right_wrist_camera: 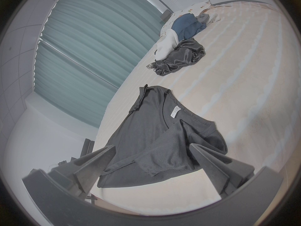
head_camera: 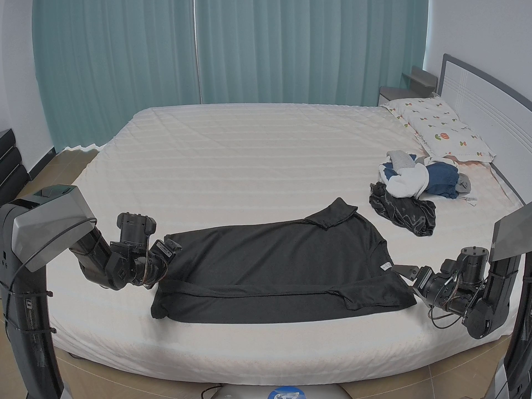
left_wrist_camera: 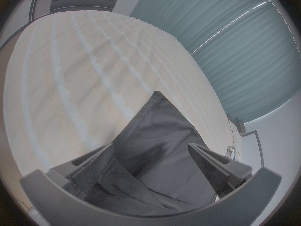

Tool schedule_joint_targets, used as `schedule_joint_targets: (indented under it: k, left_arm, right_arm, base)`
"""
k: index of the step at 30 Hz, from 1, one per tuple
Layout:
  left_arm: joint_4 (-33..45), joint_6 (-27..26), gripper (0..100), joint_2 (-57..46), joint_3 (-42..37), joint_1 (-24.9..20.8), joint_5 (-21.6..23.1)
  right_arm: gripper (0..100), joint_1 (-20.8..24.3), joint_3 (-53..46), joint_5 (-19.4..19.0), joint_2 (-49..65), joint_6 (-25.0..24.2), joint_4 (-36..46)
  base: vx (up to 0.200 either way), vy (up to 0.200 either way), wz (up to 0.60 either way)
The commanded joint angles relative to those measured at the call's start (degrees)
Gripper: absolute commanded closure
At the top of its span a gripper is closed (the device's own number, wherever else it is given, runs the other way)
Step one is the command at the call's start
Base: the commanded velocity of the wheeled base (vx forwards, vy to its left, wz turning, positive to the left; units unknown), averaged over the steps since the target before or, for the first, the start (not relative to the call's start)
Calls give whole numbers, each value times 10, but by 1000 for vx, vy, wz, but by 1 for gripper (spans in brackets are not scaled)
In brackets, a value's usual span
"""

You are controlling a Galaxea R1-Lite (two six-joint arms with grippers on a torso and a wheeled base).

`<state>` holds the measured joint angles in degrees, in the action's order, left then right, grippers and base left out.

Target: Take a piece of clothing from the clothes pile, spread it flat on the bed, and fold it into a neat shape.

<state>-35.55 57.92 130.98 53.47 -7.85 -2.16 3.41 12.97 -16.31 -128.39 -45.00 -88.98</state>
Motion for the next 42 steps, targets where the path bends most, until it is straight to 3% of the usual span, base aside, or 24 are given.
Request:
schedule_joint_targets:
  k: [1,4,8,11,15,23,31,37,40,42]
  left_arm:
    - [-1,1,0,3,2,19,3]
    - [-2,-1,0,0,-4,30,15]
    - [4,-12,0,-22,-17,50,91]
    - [9,-58,0,-42,-50,55,140]
    - [9,-113,0,-56,-85,52,162]
    - [26,-144,0,-57,-100,28,162]
    - [26,-142,0,-44,-80,-9,148]
    - [23,-134,0,-22,-62,-23,96]
    - [20,-106,0,-13,-45,-24,70]
    - [20,-58,0,-13,-28,-23,64]
  right_arm:
    - [0,0,-4,0,-1,0,-7]
    - [0,-1,-6,0,-1,0,-7]
    - [0,-1,-7,0,-4,1,-6]
    - [0,0,-11,1,-7,2,-7]
    - [0,0,-12,1,-8,2,-7]
    - [0,0,-12,0,-9,2,-7]
    - [0,1,-11,0,-10,3,-7]
    - [0,5,-11,1,-10,3,-7]
    - [0,5,-11,1,-10,3,-7]
    - [0,5,-11,1,-10,3,-7]
  base:
    - [0,0,0]
    - [0,0,0]
    - [0,0,0]
    - [0,0,0]
    - [0,0,0]
    - [0,0,0]
    - [0,0,0]
    - [0,0,0]
    - [0,0,0]
    - [0,0,0]
